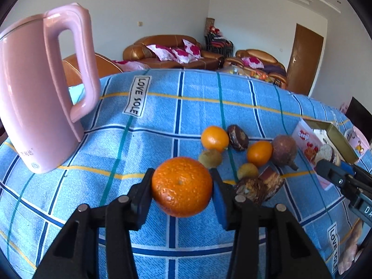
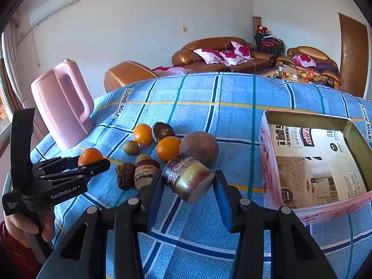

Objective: Organize fruits
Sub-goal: 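Carry the mandarin into the pink tin with the left tool while the right tool drops the cylinder in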

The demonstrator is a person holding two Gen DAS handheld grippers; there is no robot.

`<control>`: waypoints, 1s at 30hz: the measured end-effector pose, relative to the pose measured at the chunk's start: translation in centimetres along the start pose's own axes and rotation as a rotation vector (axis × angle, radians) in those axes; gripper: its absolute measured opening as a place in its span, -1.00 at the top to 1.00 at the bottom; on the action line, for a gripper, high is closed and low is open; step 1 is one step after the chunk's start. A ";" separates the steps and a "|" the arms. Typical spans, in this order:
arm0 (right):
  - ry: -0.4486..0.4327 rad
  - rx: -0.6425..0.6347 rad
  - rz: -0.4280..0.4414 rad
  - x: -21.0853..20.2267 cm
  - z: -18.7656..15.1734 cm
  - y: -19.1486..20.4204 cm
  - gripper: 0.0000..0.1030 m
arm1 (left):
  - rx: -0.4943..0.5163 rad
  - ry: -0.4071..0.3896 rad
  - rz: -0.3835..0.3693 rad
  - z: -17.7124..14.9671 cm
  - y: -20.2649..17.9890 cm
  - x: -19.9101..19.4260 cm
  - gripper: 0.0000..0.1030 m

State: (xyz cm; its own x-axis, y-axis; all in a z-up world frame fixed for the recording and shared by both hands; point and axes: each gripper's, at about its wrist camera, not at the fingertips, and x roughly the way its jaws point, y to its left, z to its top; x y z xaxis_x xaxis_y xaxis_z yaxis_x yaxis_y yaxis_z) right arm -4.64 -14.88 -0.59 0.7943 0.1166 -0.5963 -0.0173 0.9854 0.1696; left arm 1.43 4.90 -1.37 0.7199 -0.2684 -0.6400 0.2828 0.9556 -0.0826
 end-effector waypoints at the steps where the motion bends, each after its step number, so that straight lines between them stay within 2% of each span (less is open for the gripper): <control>1: -0.021 0.007 -0.001 -0.4 0.1 -0.2 0.12 | -0.008 -0.022 0.001 0.0 -0.2 -0.3 0.07; 3: -0.058 0.016 -0.018 -0.9 0.5 -0.5 0.12 | -0.009 -0.058 0.019 0.1 -0.7 -0.9 0.07; 6: -0.127 -0.009 -0.104 -2.1 0.9 -0.8 0.12 | 0.007 -0.109 0.051 0.0 -1.9 -1.9 0.07; 9: -0.177 -0.008 -0.147 -3.2 1.3 -1.9 0.12 | 0.036 -0.130 0.039 -0.1 -3.5 -2.5 0.07; 18: -0.227 0.026 -0.197 -5.3 1.2 -7.7 0.12 | 0.114 -0.153 -0.056 0.0 -11.2 -2.7 0.07; 22: -0.242 0.034 -0.262 -6.4 0.9 -10.2 0.12 | 0.150 -0.154 -0.099 0.3 -14.9 -2.5 0.07; 30: -0.216 0.097 -0.311 -7.2 0.6 -15.4 0.12 | 0.180 -0.138 -0.175 0.9 -21.5 -1.5 0.07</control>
State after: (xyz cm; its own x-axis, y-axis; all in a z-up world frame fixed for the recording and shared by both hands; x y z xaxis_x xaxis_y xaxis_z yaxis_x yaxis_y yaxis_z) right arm -9.74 -30.96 1.52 0.8622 -0.2247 -0.4539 0.2937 0.9520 0.0866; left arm -5.21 -15.37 2.06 0.7266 -0.4529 -0.5167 0.5092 0.8598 -0.0376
